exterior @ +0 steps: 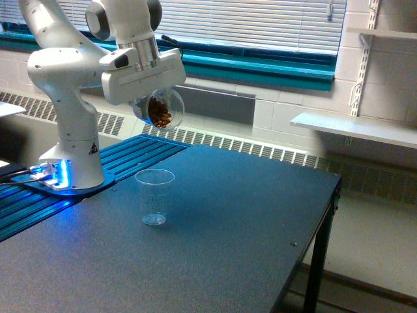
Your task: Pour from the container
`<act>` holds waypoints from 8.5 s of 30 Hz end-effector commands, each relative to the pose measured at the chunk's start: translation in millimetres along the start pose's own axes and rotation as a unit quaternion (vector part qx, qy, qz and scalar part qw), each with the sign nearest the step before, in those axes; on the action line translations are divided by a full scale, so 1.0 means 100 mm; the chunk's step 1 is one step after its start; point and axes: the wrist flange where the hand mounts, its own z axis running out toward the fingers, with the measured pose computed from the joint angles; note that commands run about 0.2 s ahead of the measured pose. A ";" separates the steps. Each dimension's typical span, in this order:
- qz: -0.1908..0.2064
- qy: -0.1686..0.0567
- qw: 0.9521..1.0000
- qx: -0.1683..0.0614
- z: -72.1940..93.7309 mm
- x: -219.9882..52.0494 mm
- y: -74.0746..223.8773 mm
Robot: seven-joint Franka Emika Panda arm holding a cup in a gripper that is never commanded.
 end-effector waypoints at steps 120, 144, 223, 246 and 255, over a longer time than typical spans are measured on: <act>-0.016 -0.059 0.993 -0.101 0.97 0.00 0.64; -0.022 -0.068 0.991 -0.109 1.11 -0.10 0.59; -0.019 -0.063 0.993 -0.097 0.97 0.06 0.72; -0.028 -0.068 0.992 -0.100 1.01 0.09 0.75; -0.036 -0.069 0.992 -0.100 1.03 0.05 0.72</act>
